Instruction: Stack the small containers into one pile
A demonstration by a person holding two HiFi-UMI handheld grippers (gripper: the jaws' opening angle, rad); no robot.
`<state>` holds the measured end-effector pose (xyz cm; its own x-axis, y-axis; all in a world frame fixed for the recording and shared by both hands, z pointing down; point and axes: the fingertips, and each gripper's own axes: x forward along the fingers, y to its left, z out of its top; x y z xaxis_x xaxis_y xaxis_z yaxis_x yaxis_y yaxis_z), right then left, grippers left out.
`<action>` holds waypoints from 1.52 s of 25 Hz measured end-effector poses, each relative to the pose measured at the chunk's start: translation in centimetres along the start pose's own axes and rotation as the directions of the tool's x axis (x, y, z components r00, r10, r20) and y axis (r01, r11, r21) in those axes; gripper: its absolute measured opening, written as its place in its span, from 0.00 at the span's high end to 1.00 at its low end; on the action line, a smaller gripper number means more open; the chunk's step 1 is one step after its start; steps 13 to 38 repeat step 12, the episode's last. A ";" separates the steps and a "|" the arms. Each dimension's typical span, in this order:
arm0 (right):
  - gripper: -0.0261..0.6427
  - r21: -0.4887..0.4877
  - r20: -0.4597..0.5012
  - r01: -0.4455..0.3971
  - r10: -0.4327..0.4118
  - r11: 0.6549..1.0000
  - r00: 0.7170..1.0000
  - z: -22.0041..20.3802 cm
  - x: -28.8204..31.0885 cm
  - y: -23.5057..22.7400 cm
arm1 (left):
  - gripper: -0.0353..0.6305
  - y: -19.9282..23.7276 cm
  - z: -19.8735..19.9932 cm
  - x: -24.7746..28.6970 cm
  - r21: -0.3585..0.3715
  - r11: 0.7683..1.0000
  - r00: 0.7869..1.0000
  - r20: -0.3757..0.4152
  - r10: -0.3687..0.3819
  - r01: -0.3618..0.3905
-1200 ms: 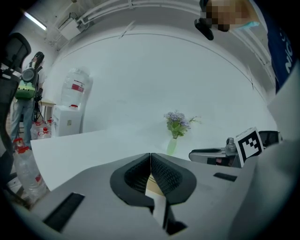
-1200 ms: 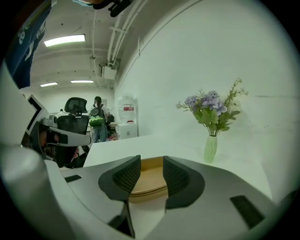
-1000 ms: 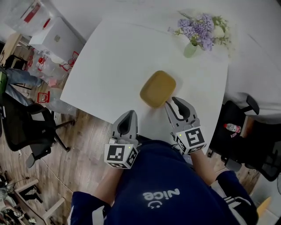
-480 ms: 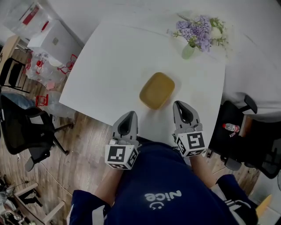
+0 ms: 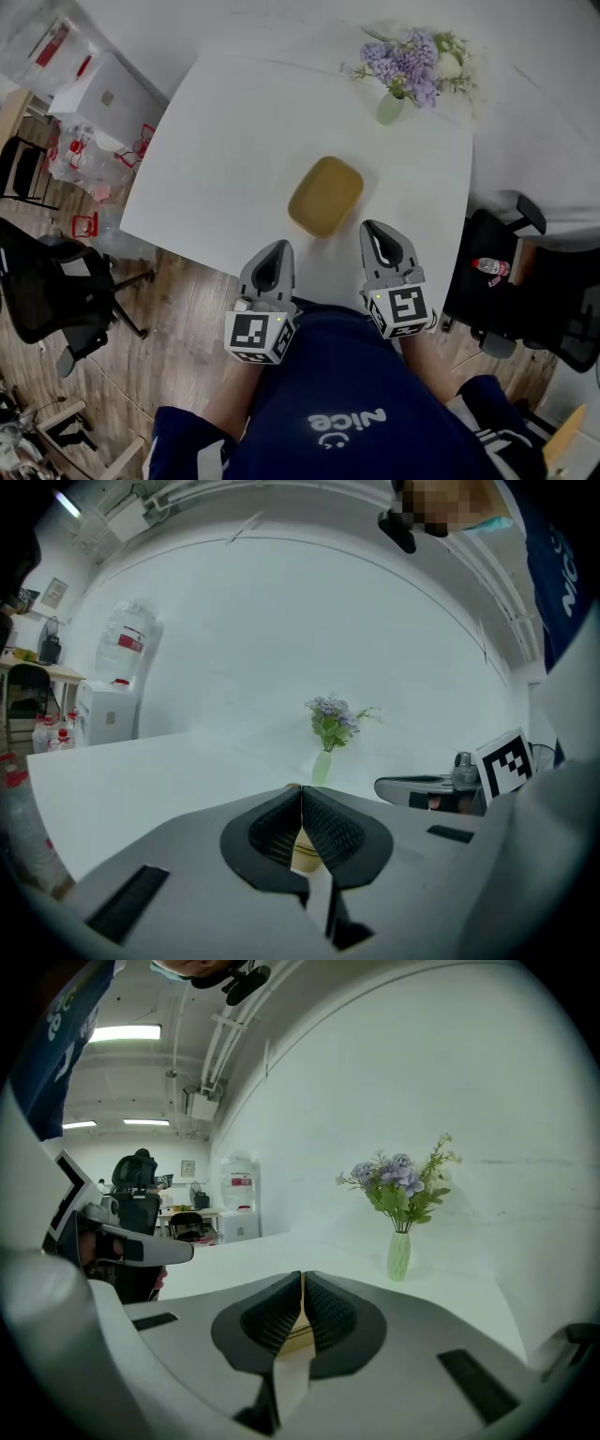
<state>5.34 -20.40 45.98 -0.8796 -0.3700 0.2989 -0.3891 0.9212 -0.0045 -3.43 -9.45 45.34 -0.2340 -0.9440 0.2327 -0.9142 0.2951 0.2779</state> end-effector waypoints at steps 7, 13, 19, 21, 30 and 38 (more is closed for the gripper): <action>0.88 0.018 0.015 0.004 -0.004 1.000 1.000 0.1 0.0 0.1 | 0.92 0.0 -0.1 0.2 0.005 1.000 1.000 -0.006 -0.002 0.002; 0.88 0.053 0.031 0.024 -0.026 0.998 0.999 0.3 -0.3 -0.1 | 0.92 -0.1 -0.3 0.2 0.005 1.000 1.000 -0.014 -0.006 0.006; 0.88 0.053 0.031 0.024 -0.026 0.998 0.999 0.3 -0.3 -0.1 | 0.92 -0.1 -0.3 0.2 0.005 1.000 1.000 -0.014 -0.006 0.006; 0.88 0.053 0.031 0.024 -0.026 0.998 0.999 0.3 -0.3 -0.1 | 0.92 -0.1 -0.3 0.2 0.005 1.000 1.000 -0.014 -0.006 0.006; 0.88 0.053 0.031 0.024 -0.026 0.998 0.999 0.3 -0.3 -0.1 | 0.92 -0.1 -0.3 0.2 0.005 1.000 1.000 -0.014 -0.006 0.006; 0.88 0.053 0.031 0.024 -0.026 0.998 0.999 0.3 -0.3 -0.1 | 0.92 -0.1 -0.3 0.2 0.005 1.000 1.000 -0.014 -0.006 0.006</action>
